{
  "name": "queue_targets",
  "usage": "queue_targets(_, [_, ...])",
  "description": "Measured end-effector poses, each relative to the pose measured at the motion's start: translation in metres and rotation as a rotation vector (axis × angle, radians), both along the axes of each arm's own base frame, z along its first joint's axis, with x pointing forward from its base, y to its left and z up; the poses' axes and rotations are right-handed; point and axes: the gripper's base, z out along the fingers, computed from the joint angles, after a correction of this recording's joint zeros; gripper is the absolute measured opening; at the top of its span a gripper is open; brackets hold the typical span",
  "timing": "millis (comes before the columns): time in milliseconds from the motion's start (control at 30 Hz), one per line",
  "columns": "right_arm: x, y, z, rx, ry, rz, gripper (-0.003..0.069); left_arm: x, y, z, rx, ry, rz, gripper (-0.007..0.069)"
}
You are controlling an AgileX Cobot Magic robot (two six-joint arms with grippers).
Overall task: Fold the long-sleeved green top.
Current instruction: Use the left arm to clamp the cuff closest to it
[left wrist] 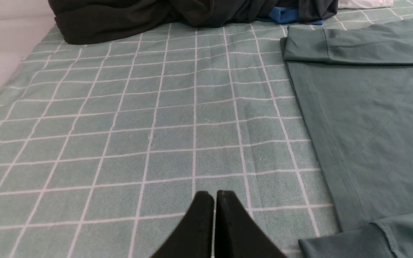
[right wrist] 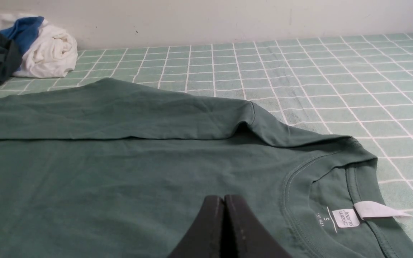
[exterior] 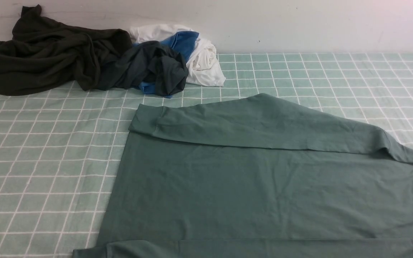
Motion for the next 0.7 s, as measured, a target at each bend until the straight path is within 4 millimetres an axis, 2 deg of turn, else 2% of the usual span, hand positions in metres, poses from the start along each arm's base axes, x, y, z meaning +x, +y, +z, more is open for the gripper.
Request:
queue_targets(433, [0.0000, 0.0000, 0.0000, 0.000, 0.000, 0.000, -0.0014, 0.0000, -0.0001, 0.0001, -0.005, -0.001, 0.000, -0.0001])
queue_targets(700, [0.0000, 0.0000, 0.0000, 0.000, 0.000, 0.000, -0.0014, 0.0003, -0.0039, 0.0002, -0.171, -0.007, 0.003, -0.0001])
